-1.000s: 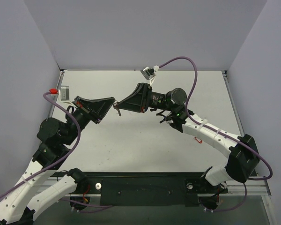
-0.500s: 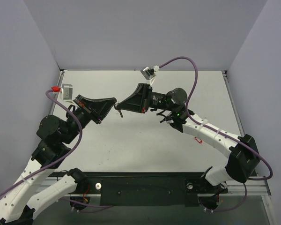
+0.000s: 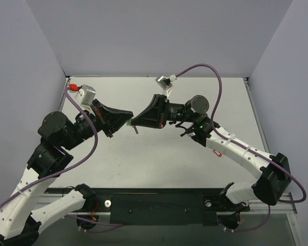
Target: Remove the keys from the keyring
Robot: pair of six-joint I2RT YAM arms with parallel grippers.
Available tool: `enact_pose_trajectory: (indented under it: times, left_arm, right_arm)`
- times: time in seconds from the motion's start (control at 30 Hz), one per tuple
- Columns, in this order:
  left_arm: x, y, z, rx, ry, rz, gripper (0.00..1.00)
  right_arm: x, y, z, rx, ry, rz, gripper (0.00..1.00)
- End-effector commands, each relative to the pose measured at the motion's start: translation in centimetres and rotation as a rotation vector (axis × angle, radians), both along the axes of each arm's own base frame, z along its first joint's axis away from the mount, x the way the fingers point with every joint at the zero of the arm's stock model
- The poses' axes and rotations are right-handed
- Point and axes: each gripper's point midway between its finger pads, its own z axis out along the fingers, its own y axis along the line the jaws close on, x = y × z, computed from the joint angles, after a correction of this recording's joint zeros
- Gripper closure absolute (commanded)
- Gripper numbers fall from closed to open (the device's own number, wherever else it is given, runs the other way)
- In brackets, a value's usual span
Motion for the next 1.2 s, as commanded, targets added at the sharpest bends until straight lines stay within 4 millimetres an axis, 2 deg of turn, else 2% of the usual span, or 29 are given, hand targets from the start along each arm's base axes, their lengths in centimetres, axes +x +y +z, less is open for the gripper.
enact_pose_trajectory:
  times: [0.0,0.47,0.77,0.93,1.0,1.03,1.13,1.17]
  left_arm:
    - [-2.9,-2.2,-0.2,0.092,-0.013,-0.222,1.00]
    - [-4.8,-2.8,-1.5,0.207,-0.008,-0.364,1.00]
    - [-4.6,-2.5,-2.6,0.251,0.017,-0.357,1.00]
    - [-3.9,-2.2,-2.0,0.220,0.023,-0.293,1.00]
    - [-3.3,-1.7,-1.4,0.188,0.008,-0.235,0.87]
    - [-3.0,-1.5,-1.1,0.178,-0.002,-0.211,0.75]
    - [-2.6,-1.0,0.2,0.127,-0.021,-0.156,0.62]
    - [-2.3,-0.8,0.5,0.115,-0.019,-0.131,0.54]
  right_arm:
    - [-0.9,0.3,0.7,0.001,-0.082,-0.006,1.00]
    - [-1.2,0.3,0.3,-0.026,-0.096,-0.002,1.00]
    - [-1.2,0.2,0.4,-0.027,-0.108,-0.012,1.00]
    - [-1.2,0.2,0.4,-0.027,-0.108,-0.010,1.00]
    - [-1.2,0.3,0.2,-0.031,-0.105,-0.010,1.00]
    - [-1.2,0.2,0.4,-0.027,-0.108,-0.010,1.00]
    - [-1.2,0.2,0.3,-0.029,-0.106,-0.012,1.00]
    - [-1.2,0.2,0.4,-0.028,-0.105,-0.011,1.00]
